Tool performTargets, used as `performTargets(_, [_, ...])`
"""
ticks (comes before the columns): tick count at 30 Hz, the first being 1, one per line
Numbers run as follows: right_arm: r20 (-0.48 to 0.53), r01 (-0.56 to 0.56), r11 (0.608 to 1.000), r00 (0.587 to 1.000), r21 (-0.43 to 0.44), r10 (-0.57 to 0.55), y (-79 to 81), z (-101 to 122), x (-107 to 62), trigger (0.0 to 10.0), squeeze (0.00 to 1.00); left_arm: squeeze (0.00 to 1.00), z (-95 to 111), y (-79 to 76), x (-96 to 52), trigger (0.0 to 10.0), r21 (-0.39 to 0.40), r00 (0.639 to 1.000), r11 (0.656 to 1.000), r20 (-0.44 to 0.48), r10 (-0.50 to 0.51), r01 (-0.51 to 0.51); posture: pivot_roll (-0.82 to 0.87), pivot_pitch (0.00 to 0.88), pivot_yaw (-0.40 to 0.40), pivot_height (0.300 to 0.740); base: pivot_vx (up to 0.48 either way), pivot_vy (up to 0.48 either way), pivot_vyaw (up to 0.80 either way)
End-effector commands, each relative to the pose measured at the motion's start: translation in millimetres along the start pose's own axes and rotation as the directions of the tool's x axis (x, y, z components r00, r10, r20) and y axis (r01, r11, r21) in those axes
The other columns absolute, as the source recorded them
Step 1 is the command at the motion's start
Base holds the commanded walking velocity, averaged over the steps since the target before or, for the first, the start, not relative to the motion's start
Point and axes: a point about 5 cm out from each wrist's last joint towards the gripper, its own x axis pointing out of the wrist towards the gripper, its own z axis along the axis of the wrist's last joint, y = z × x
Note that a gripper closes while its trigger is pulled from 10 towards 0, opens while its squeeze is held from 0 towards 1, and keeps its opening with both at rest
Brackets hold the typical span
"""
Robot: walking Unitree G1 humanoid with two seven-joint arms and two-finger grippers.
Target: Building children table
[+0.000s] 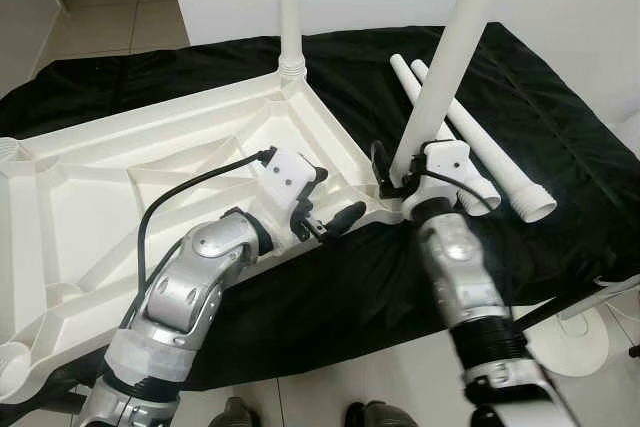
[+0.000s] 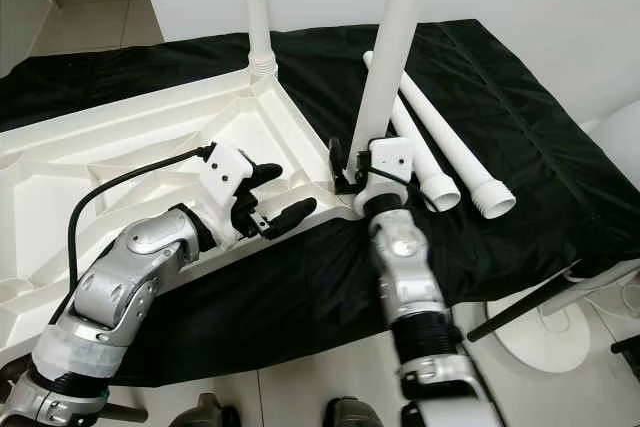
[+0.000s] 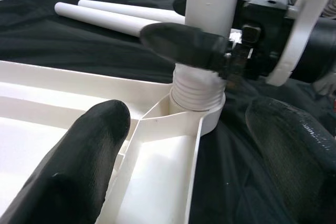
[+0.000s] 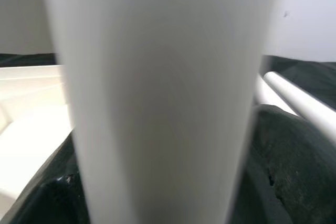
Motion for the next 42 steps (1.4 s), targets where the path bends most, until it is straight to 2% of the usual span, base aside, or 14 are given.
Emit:
performTargets(1, [-0.044,-0.080,0.997,0.996,0.004,0.080,0.1,-7.4,-2.4,10.0,0.00,0.00,-2.6,-3.8,0.3,10.0,0.006,1.000,1.000,-0.021,0.003,-0.003,-0.06,0.090,0.011,0.740,0.000,0.000,0.00])
performTargets(8, [-0.096,-0.227,0.974,0.970,-0.015,0.225,-9.6,-12.8,-9.1,10.0,0.00,0.00,-6.5,-12.9,-1.5,10.0,0.012,0.997,0.998,-0.042,-0.060,0.060,-0.06,0.090,0.010,0.740,0.000,0.000,0.00])
performTargets(11, [-0.100,-0.244,0.969,0.965,-0.018,0.241,-10.4,-13.0,-9.8,10.0,0.00,0.00,-6.5,-13.9,-1.7,10.0,0.010,0.997,0.998,-0.042,-0.065,0.066,-0.06,0.090,0.010,0.740,0.000,0.000,0.00])
performTargets(13, [-0.109,-0.315,0.949,0.944,-0.017,0.311,-14.5,-12.3,-10.5,10.0,0.00,0.00,-6.2,-15.2,-1.9,10.0,0.012,0.996,0.997,-0.046,-0.071,0.072,-0.06,0.094,0.011,0.740,0.000,0.000,0.00])
performTargets(15, [-0.109,-0.315,0.949,0.944,-0.017,0.311,-14.5,-12.3,-10.5,10.0,0.00,0.00,-6.2,-15.2,-1.9,10.0,0.012,0.996,0.997,-0.046,-0.071,0.072,-0.06,0.094,0.011,0.740,0.000,0.000,0.00])
performTargets(16, [-0.114,-0.361,0.932,0.928,-0.027,0.356,-19.3,-10.3,-8.7,10.0,0.00,0.00,-6.5,-16.7,-1.8,10.0,0.014,0.996,0.997,-0.051,-0.079,0.080,-0.06,0.095,0.011,0.740,0.000,0.000,0.00])
performTargets(24, [-0.126,-0.397,0.912,0.915,-0.102,0.384,-30.2,-3.3,1.0,10.0,0.00,0.00,-12.1,-25.4,-3.5,10.0,-0.002,0.985,0.989,-0.089,-0.147,0.147,-0.07,0.095,0.008,0.740,0.000,0.000,0.00])
performTargets(29, [-0.137,-0.413,0.905,0.907,-0.105,0.398,-34.1,-1.6,3.4,10.0,0.00,0.00,-14.4,-29.0,-5.0,10.0,0.002,0.981,0.986,-0.103,-0.167,0.168,-0.07,0.094,0.007,0.740,0.000,0.000,0.00])
performTargets(30, [-0.140,-0.416,0.903,0.905,-0.106,0.401,-34.7,-1.7,3.4,9.5,0.00,0.00,-14.4,-29.2,-4.9,10.0,0.002,0.980,0.986,-0.104,-0.168,0.169,-0.07,0.094,0.007,0.740,0.000,0.000,0.00])
performTargets(31, [-0.143,-0.423,0.900,0.902,-0.105,0.407,-35.3,-2.1,3.3,4.2,0.00,0.00,-14.1,-29.1,-4.7,10.0,0.001,0.981,0.986,-0.104,-0.166,0.167,-0.07,0.094,0.006,0.740,0.000,0.000,0.00])
performTargets(34, [-0.145,-0.427,0.898,0.900,-0.106,0.411,-35.7,-2.3,3.2,4.2,0.00,0.00,-13.8,-28.9,-4.6,10.0,0.001,0.981,0.986,-0.103,-0.165,0.166,-0.07,0.094,0.006,0.740,0.000,0.000,0.00])
performTargets(35, [-0.150,-0.432,0.895,0.897,-0.108,0.415,-36.0,-3.3,2.9,0.0,0.00,0.00,-13.6,-28.8,-4.4,10.0,0.000,0.981,0.986,-0.103,-0.165,0.166,-0.07,0.094,0.006,0.740,0.000,0.000,0.00])
performTargets(42, [-0.159,-0.432,0.898,0.896,-0.087,0.416,-36.5,-9.2,3.5,0.0,0.00,0.00,-12.7,-28.4,-3.8,10.0,0.002,0.981,0.986,-0.105,-0.163,0.164,-0.07,0.093,0.007,0.740,0.000,0.000,0.00])
